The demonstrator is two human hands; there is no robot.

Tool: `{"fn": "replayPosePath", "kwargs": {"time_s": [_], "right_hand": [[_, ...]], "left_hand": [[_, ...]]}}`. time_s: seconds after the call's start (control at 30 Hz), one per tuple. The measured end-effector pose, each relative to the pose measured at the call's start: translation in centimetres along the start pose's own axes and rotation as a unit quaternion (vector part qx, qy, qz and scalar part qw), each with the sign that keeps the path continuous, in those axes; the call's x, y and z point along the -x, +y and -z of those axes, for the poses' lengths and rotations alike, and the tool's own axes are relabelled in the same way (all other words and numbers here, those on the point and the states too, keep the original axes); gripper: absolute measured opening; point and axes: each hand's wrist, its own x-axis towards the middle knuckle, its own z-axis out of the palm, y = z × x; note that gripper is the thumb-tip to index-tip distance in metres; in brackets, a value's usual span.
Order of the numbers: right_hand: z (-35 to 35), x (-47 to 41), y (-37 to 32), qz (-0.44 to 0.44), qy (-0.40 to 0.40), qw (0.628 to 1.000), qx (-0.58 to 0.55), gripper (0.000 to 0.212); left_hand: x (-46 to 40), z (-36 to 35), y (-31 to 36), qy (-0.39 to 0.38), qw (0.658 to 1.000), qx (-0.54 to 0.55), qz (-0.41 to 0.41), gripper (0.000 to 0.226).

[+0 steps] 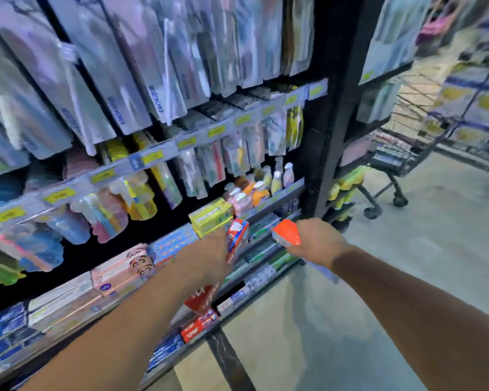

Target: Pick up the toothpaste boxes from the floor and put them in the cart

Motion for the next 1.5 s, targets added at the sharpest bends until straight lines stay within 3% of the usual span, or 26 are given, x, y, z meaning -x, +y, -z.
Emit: {"fn": "replayPosePath", "kwargs": {"time_s": [0.23,0.5,0.83,1.0,1.17,1.3,1.5], "right_hand": [[3.8,-2.1,14.5,-0.1,0.013,0.993,-0.06,0.026],[5.7,-4.9,28.7,-0.216,0.064,0.971,-0.074,0.031],[9.6,-12.5,42.8,-0.36,0.09,0.923,-0.101,0.034],[12.0,-15.1,49.6,-0.424,0.097,0.89,-0.138,0.05],[13.4,-16.7,57.9,-0.453,0.083,0.867,-0.192,0.057],[13.0,-19.8,66.5,-0.432,0.073,0.869,-0.229,0.069],[15.3,-25.5,79.9,-0.377,0.058,0.893,-0.239,0.062]], "left_hand": [[-9.9,2.4,13.2,-0.009,0.998,-0.017,-0.066,0.055],[-20.6,2.4,26.0,-0.031,0.991,-0.027,-0.125,0.039],[-38.2,5.1,40.3,-0.059,0.971,-0.041,-0.23,0.052],[-45.5,7.0,47.9,-0.062,0.959,-0.043,-0.274,0.056],[-51.4,7.3,56.3,-0.08,0.942,-0.055,-0.322,0.063],[-56.4,6.3,63.9,-0.094,0.936,-0.07,-0.332,0.065],[-63.8,7.1,73.7,-0.112,0.955,-0.067,-0.266,0.082]]}}
